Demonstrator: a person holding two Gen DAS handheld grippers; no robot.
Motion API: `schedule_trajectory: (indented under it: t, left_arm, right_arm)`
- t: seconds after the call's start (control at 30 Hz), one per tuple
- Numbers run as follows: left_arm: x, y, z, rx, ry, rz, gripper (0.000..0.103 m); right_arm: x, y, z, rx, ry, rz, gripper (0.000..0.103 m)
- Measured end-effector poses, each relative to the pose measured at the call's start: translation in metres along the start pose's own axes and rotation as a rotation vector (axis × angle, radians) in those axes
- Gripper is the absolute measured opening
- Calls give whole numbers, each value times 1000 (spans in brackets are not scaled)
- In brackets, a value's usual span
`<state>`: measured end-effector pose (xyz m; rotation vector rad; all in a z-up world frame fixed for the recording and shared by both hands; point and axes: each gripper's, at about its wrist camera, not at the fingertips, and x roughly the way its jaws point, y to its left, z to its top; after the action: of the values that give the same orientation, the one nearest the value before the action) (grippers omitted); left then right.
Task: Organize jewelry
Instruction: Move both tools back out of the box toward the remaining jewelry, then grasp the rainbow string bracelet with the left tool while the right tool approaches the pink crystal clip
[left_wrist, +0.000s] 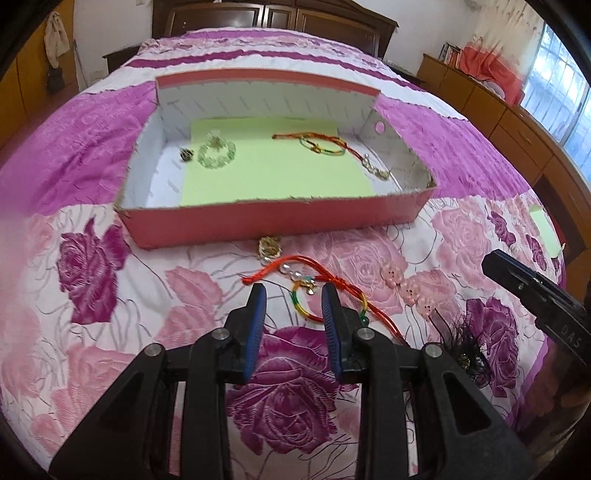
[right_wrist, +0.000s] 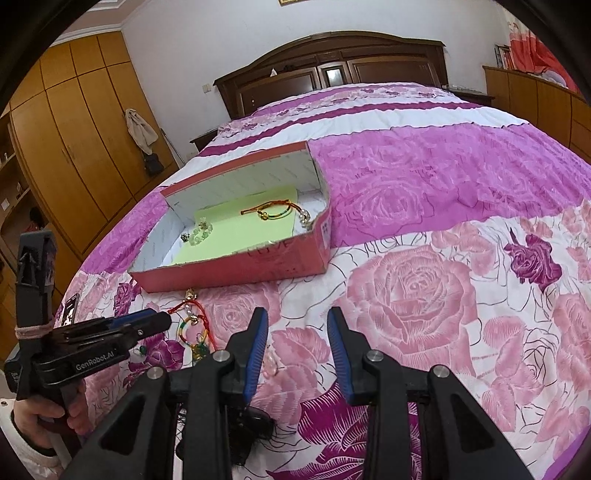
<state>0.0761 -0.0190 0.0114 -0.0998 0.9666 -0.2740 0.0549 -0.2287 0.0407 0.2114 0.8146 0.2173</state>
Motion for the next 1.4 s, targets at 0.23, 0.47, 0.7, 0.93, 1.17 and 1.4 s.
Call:
schedule_trajectory:
  t: [0.23, 0.47, 0.7, 0.93, 1.17, 1.4]
  left_arm:
    - [16, -6, -4, 18, 41, -6, 21]
    - [32, -6, -9, 23, 86, 17, 20]
    - [37, -7, -13, 30, 92, 1, 0]
    - [27, -8, -12, 36, 80, -39, 0]
    - [7, -12, -11, 44, 43, -68, 0]
    - [-13, -5, -5, 44, -21, -36, 0]
  right_arm:
    - [4, -7, -3, 21, 10, 10, 36]
    - [8, -10, -5, 32, 19, 18, 36]
    - [10, -8, -7, 29, 25, 22, 36]
    - [9, -7, -7, 26, 23, 19, 36]
    - [9, -3, -7, 13, 25, 22, 36]
    - [13, 3, -8, -5, 42, 29, 36]
